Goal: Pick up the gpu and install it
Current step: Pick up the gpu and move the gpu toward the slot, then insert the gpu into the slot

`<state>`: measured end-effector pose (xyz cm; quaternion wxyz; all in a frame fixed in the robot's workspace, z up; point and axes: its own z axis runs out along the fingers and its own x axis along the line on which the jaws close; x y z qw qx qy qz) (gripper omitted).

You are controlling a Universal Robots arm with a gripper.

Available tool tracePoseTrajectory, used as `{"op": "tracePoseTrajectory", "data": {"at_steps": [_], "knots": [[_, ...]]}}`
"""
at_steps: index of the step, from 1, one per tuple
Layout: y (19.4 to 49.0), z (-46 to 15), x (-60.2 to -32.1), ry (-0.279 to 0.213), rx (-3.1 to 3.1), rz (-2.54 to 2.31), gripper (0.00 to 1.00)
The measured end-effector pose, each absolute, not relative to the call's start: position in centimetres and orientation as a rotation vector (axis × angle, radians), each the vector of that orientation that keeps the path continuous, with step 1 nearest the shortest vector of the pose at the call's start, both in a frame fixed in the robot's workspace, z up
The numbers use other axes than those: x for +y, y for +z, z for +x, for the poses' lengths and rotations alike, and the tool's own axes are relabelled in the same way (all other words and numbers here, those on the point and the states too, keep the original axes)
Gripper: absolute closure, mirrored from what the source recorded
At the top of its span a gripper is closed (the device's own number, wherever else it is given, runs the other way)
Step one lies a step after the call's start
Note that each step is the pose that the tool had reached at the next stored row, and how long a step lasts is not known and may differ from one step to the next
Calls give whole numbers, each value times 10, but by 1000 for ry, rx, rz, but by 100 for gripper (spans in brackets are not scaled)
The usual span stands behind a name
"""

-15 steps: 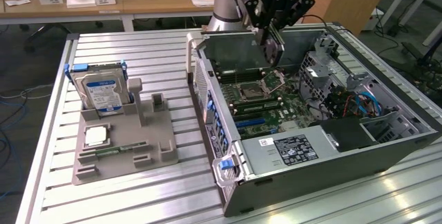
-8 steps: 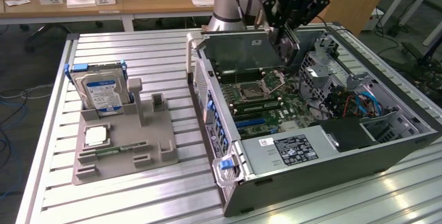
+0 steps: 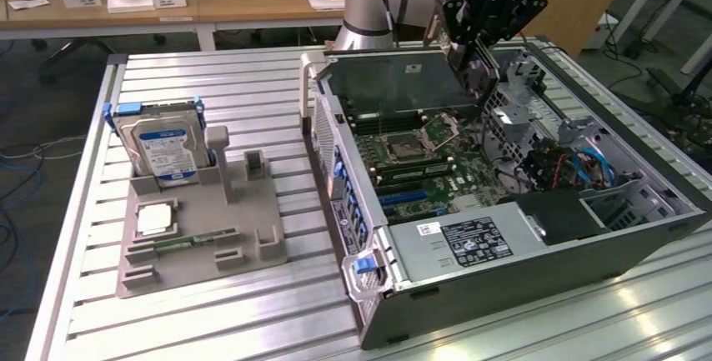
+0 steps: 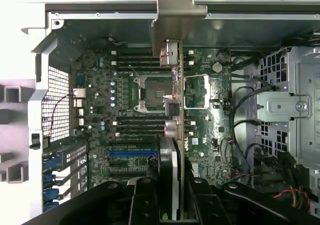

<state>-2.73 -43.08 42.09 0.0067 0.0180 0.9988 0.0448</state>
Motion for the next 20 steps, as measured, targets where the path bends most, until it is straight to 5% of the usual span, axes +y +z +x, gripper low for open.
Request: {"op": "tracePoseTrajectory", "data": {"at_steps": [20], "knots": [[421, -27, -431, 143, 3126, 0, 72]]}}
